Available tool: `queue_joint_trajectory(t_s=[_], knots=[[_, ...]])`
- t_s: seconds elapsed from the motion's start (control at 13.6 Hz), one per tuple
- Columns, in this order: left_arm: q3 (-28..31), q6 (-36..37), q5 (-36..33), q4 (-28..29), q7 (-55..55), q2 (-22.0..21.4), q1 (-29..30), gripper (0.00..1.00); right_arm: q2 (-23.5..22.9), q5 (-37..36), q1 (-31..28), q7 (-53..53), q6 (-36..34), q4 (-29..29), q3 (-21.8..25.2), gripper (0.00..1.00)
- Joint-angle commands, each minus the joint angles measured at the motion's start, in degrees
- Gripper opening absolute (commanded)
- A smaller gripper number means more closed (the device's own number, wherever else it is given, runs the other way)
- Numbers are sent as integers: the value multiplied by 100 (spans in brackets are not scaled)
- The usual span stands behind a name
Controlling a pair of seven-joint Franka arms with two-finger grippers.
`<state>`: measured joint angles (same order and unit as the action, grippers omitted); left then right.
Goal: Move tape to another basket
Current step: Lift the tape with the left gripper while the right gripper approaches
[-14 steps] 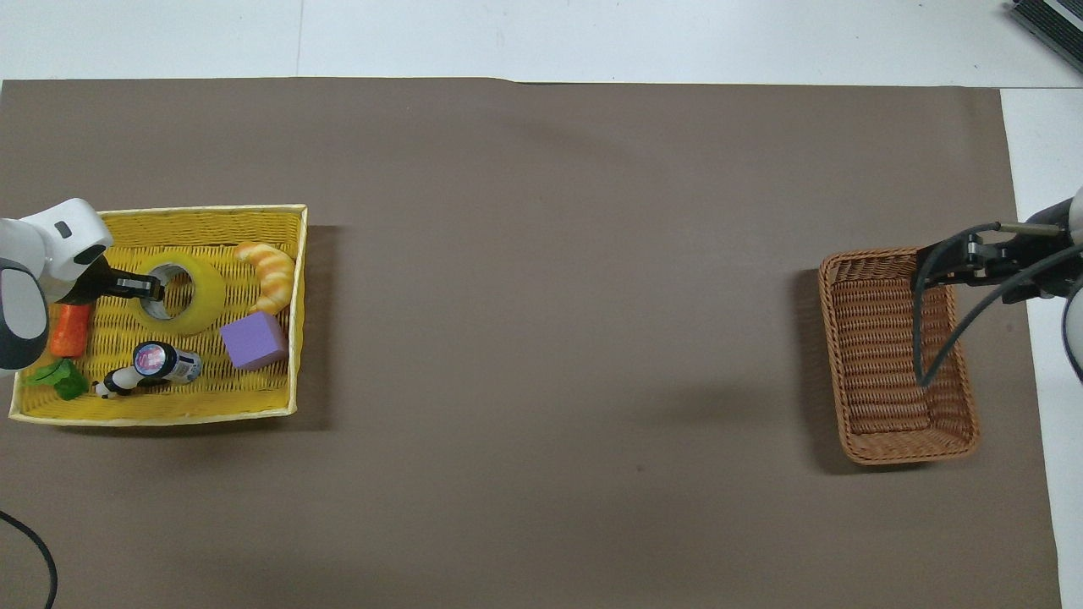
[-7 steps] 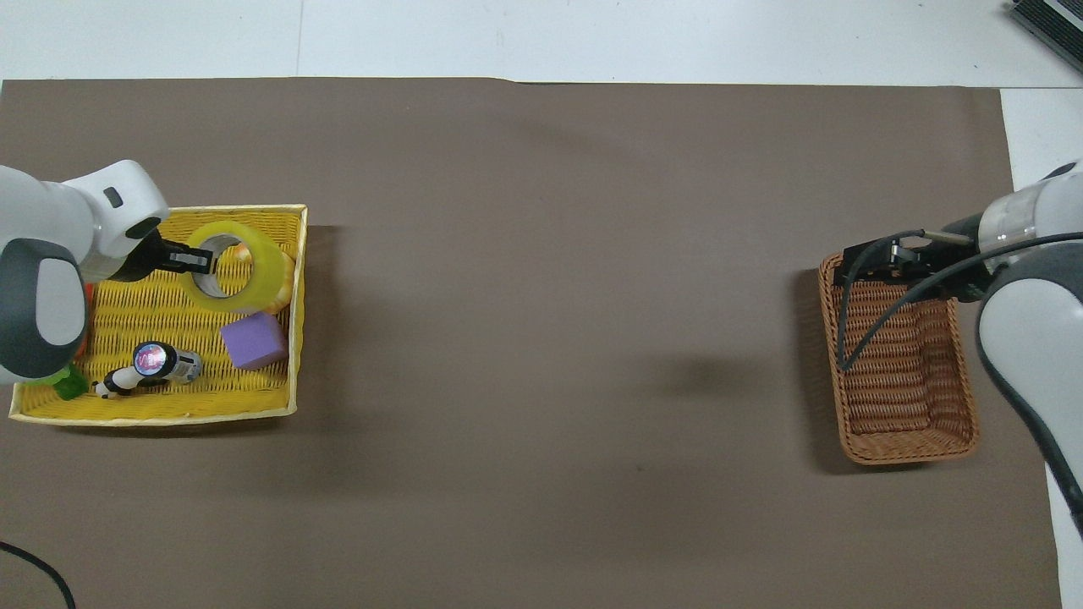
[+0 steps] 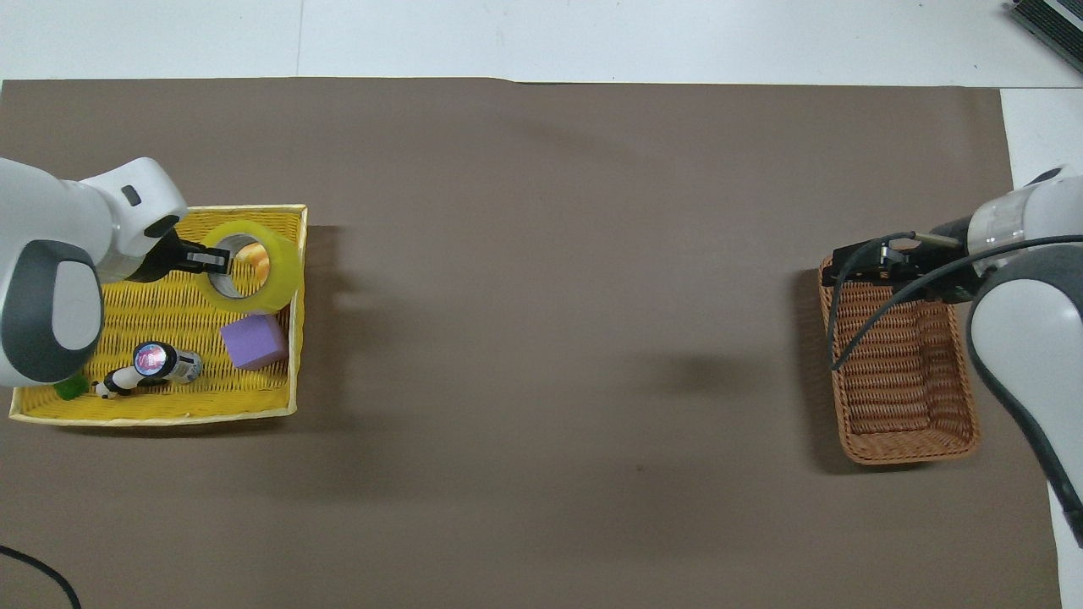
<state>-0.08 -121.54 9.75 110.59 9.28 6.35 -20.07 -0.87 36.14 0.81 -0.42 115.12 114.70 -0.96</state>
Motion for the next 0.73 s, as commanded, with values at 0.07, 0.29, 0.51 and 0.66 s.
queue_joint_trajectory(t_s=[0.07, 0.29, 0.51, 0.66], knots=[[105, -141, 369, 102, 670, -116, -636, 0, 386, 1181, 357, -238, 589, 675, -19, 100], [114, -457, 660, 129, 1224, -29, -1129, 0, 421, 2088, 664, -853, 958, 1088, -19, 100], [114, -687, 669, 147, 1691, -20, -1455, 0, 369, 2852, 1112, -995, 1502, 1265, -19, 100], [114, -844, 669, 147, 1928, -20, -1596, 0, 386, 3257, 1385, -995, 1802, 1361, -19, 100]])
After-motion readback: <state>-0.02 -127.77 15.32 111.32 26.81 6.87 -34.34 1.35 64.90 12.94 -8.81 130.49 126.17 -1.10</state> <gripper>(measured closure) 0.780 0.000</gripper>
